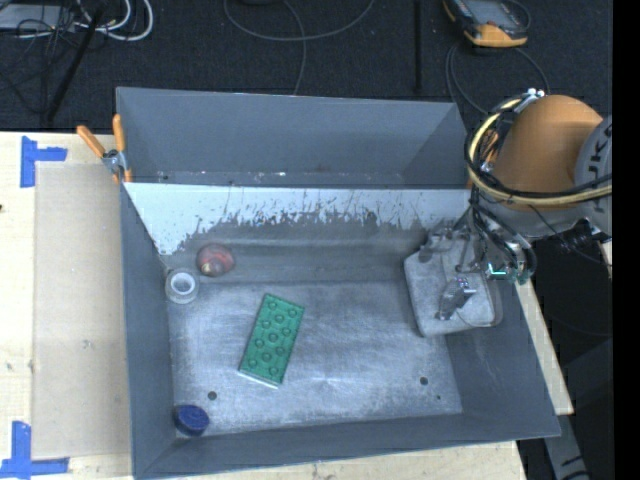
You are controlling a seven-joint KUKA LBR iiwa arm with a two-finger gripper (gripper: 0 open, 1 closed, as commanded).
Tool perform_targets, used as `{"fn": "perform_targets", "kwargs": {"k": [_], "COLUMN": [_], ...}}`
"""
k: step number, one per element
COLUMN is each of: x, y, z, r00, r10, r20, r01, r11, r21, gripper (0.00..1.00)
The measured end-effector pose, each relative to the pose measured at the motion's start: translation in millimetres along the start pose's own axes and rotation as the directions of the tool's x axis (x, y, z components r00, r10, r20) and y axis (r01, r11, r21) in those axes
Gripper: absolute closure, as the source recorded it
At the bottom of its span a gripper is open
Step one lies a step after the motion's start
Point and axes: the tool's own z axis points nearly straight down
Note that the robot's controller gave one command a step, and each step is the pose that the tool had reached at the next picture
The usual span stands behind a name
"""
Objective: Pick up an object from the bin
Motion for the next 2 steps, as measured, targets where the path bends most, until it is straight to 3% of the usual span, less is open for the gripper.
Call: {"fn": "perform_targets", "kwargs": {"k": [1,2], "x": [7.3,23.8], "y": [81,162], "z": [-88,-31], "r00": [1.0,0.993], "r10": [0.018,-0.12], "r20": [0.017,0.003], "r01": [-0.018,0.12], "r11": [1.0,0.993], "r21": [-0.003,-0.001], "gripper": [0.0,0.0]}}
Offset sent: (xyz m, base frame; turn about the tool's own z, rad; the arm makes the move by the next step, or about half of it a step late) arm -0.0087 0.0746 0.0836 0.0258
